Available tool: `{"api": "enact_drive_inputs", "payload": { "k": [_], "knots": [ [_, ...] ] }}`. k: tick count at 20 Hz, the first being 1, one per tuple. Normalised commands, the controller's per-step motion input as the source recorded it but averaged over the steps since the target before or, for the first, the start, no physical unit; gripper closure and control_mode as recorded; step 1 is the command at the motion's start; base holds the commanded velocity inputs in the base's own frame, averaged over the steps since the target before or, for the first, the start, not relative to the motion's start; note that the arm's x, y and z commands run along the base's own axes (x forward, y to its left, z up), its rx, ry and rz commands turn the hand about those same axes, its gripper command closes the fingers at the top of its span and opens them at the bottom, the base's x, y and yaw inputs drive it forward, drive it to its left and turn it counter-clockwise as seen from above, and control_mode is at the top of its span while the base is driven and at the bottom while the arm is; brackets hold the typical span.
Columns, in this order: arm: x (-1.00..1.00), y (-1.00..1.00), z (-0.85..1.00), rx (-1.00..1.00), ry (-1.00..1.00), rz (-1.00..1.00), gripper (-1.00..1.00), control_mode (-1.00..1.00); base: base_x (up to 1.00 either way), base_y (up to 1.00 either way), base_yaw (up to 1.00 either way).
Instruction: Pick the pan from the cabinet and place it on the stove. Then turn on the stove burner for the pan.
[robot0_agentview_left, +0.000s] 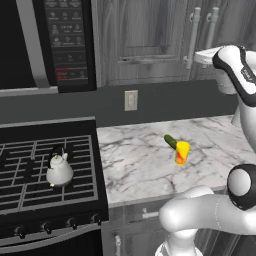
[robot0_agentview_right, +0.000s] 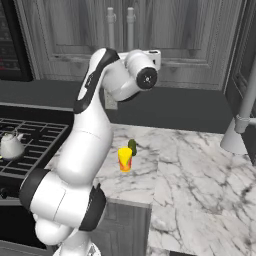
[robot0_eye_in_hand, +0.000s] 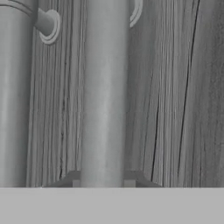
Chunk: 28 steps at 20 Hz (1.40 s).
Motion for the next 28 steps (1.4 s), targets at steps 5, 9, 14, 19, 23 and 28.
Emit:
{"api": "enact_drive_inputs", "payload": {
  "k": [5, 9, 14, 19, 23, 28],
  "knots": [
    [-0.35, -0.42, 0.17, 0.0, 0.0, 0.09, 1.0, -1.0, 0.0, 0.0, 0.0],
    [-0.63, -0.46, 0.36, 0.0, -0.01, 0.02, 1.0, -1.0, 0.0, 0.0, 0.0],
    [-0.77, -0.48, 0.53, 0.0, -0.04, 0.0, 1.0, -1.0, 0.0, 0.0, 0.0],
    [-0.81, -0.49, 0.53, 0.0, 0.0, 0.0, 1.0, -1.0, 0.0, 0.0, 0.0],
    [-0.8, -0.49, 0.49, 0.0, 0.0, 0.0, 1.0, -1.0, 0.0, 0.0, 0.0],
    [-0.73, -0.56, 0.54, 0.0, 0.0, 0.0, 1.0, -1.0, 0.0, 0.0, 0.0]
  ]
}}
